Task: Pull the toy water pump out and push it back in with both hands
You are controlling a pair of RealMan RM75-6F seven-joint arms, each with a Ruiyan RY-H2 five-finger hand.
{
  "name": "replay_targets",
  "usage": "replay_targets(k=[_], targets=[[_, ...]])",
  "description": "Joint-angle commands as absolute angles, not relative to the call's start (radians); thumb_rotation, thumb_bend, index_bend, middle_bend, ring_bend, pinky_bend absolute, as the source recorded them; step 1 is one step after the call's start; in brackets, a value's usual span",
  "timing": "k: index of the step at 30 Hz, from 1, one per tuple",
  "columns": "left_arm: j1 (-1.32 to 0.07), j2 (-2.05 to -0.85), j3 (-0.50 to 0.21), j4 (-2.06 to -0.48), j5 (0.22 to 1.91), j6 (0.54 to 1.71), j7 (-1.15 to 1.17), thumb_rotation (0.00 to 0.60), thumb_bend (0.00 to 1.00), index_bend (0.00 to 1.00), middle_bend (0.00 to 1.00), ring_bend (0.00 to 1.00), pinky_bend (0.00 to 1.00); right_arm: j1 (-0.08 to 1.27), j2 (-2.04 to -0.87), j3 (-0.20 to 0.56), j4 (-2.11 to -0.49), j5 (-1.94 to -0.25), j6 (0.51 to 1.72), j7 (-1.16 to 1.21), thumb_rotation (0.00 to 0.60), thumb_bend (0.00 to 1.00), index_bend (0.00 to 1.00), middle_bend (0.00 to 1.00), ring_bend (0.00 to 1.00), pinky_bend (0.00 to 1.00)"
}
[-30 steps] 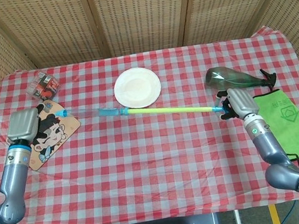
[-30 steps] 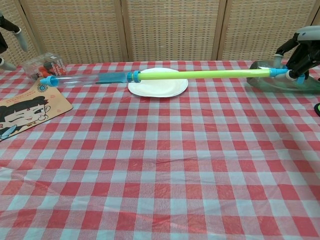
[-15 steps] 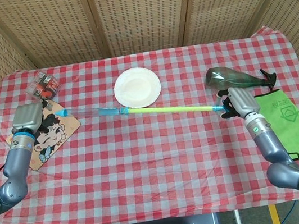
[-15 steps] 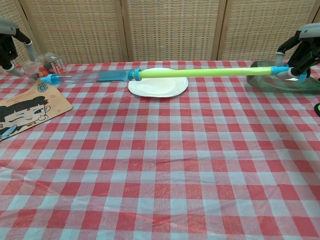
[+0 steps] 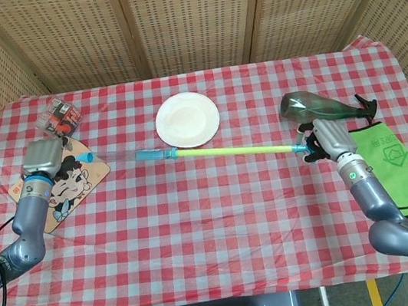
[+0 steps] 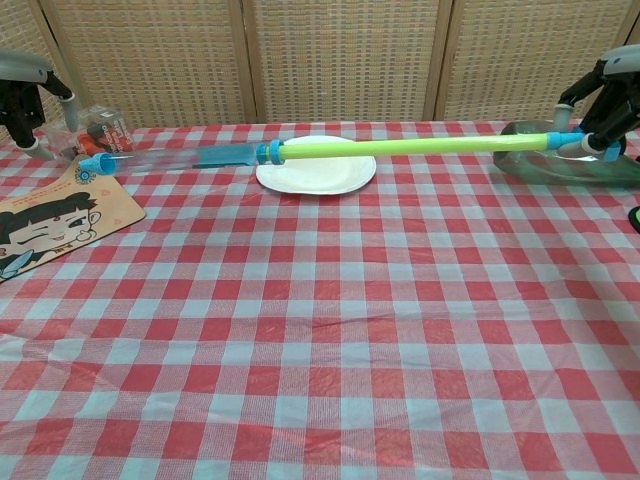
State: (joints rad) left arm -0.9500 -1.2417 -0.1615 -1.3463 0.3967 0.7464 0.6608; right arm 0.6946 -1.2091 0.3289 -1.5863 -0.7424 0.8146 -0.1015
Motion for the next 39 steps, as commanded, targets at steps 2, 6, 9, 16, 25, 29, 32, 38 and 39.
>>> replay_targets(k=[2, 6, 9, 16, 25, 29, 32, 38, 39], targets=[[-0.963, -1.257, -0.151, -1.325, 0.406, 0.742, 0.65, 0.6, 0.25, 0.34, 0.83, 0.74, 0.61, 0.699, -1.196, 0.325, -1.594, -0.74, 0.798, -0.086, 0.6, 0.51, 0.83, 1.0, 0.99, 0.65], [-0.975, -1.27, -0.143, -1.309, 0.415, 0.732, 0.641, 0.6, 0.25, 0.34, 0.81, 0.73, 0.59, 0.702, -1.184, 0.32, -1.599, -0.744, 0.79, -0.076, 0.6, 0.51, 0.83, 1.0, 1.0, 0.65], [-0.982, -1.278, -0.139, -1.303, 0.424, 0.719, 0.636, 0.6, 0.25, 0.34, 0.81, 0.73, 0.59, 0.702, -1.178, 0.32, -1.601, -0.747, 0.788, -0.068, 0.6, 0.51, 0.83, 1.0, 0.99, 0.65], [-0.999, -1.301, -0.124, -1.282, 0.461, 0.7, 0.615, 0.6, 0.25, 0.35, 0.81, 0.73, 0.58, 0.704, -1.17, 0.313, -1.6, -0.752, 0.777, -0.042, 0.6, 0.51, 0.83, 1.0, 0.99, 0.65], [-1.017, -1.335, -0.105, -1.252, 0.455, 0.698, 0.6, 0.6, 0.25, 0.37, 0.81, 0.73, 0.58, 0.711, -1.16, 0.308, -1.616, -0.765, 0.786, -0.028, 0.6, 0.51, 0.83, 1.0, 0.99, 0.65], [-1.02, -1.341, -0.098, -1.252, 0.461, 0.707, 0.596, 0.6, 0.25, 0.43, 0.81, 0.73, 0.58, 0.713, -1.157, 0.304, -1.624, -0.766, 0.789, -0.025, 0.6, 0.51, 0.83, 1.0, 1.0, 0.65], [-1.021, -1.344, -0.096, -1.258, 0.463, 0.716, 0.592, 0.6, 0.27, 0.51, 0.81, 0.73, 0.58, 0.715, -1.156, 0.301, -1.632, -0.768, 0.794, -0.025, 0.6, 0.51, 0.83, 1.0, 0.99, 0.65], [-1.018, -1.331, -0.097, -1.291, 0.477, 0.732, 0.576, 0.6, 0.33, 0.62, 0.81, 0.73, 0.58, 0.722, -1.155, 0.293, -1.644, -0.764, 0.803, -0.033, 0.6, 0.51, 0.83, 1.0, 1.0, 0.65], [-1.018, -1.328, -0.097, -1.297, 0.478, 0.733, 0.573, 0.6, 0.33, 0.62, 0.81, 0.73, 0.58, 0.723, -1.156, 0.292, -1.645, -0.763, 0.803, -0.034, 0.6, 0.51, 0.83, 1.0, 0.99, 0.65]])
